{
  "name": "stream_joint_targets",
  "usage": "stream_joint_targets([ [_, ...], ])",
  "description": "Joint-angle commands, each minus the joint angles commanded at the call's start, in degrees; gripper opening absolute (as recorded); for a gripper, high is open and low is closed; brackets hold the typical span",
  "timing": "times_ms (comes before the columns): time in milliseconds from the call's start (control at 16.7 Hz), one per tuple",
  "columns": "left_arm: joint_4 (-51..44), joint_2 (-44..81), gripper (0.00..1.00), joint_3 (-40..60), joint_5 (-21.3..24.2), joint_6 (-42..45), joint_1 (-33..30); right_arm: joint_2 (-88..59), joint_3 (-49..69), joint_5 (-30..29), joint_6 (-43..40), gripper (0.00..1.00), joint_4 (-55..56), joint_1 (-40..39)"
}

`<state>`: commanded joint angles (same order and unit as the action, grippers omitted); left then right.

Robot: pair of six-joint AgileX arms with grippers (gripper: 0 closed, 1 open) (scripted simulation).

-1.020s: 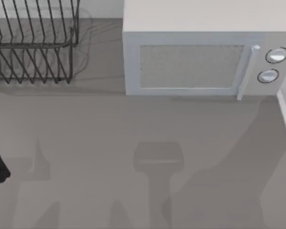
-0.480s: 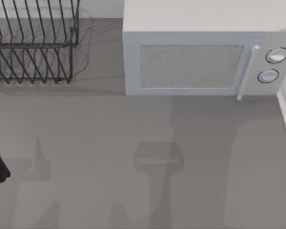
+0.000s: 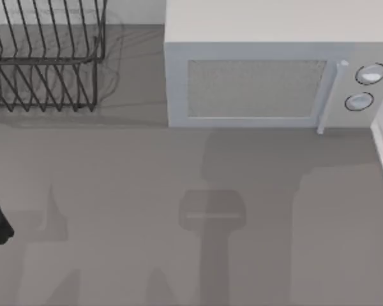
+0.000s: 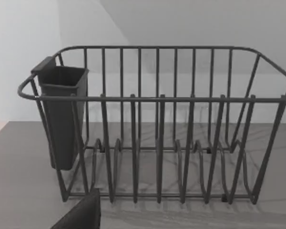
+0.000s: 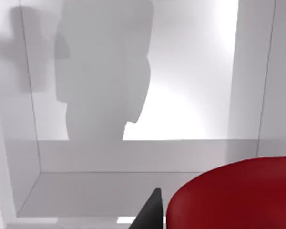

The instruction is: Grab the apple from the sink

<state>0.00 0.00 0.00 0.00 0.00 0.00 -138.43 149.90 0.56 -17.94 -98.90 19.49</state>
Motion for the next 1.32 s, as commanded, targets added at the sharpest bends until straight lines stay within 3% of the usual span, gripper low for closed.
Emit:
stream_joint_targets([
  [180, 0.0, 0.0, 1.00, 0.0, 0.0, 0.0, 0.0, 3.4, -3.3, -0.6, 3.7, 0.00, -0.7, -3.7],
  [360, 0.0, 0.0, 1.00, 0.0, 0.0, 0.0, 0.0, 11.0, -11.3, -1.6, 12.7, 0.00, -1.0, -12.9],
  [900, 0.0, 0.0, 1.00, 0.0, 0.0, 0.0, 0.0, 33.4, -46.3, -2.1, 55.6, 0.00, 10.3, -56.4],
  [1080, 0.0, 0.0, 1.00, 0.0, 0.0, 0.0, 0.0, 35.8, -54.8, -1.2, 62.9, 0.00, 16.1, -63.5],
  [1320, 0.0, 0.0, 1.00, 0.0, 0.0, 0.0, 0.0, 36.8, -59.7, -0.6, 64.4, 0.00, 20.3, -65.2],
])
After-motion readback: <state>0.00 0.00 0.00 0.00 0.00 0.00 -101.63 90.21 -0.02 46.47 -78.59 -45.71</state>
